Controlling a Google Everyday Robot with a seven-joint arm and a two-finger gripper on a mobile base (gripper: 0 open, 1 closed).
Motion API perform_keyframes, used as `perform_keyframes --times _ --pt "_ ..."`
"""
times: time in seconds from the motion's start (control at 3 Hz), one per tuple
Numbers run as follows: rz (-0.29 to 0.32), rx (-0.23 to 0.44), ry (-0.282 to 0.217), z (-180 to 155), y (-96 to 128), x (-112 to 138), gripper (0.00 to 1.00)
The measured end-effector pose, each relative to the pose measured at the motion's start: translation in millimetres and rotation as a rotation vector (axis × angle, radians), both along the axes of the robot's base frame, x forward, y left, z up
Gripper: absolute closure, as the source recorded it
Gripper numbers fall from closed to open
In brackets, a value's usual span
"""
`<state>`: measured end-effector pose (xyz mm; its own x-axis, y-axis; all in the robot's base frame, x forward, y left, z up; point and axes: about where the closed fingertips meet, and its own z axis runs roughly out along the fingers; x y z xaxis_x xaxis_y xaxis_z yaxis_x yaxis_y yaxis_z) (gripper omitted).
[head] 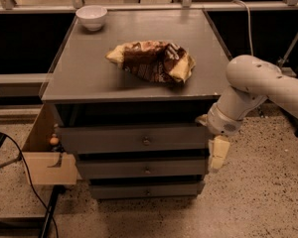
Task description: Open top drawer
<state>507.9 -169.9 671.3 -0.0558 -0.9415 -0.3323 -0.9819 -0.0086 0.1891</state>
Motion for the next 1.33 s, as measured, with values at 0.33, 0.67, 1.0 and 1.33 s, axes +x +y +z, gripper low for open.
perform_keyframes --times 0.33,0.67,1.0,1.33 --pt "0.000 -0.007 0.013 1.2 -1.6 -2.1 0.00" --pt "0.001 -0.013 0.027 2.1 -2.9 -4.0 0.00" --pt "0.002 -0.019 0.038 3.5 -3.8 -5.6 0.00" --pt "0.003 -0.024 0.050 4.5 -4.6 -7.7 0.00"
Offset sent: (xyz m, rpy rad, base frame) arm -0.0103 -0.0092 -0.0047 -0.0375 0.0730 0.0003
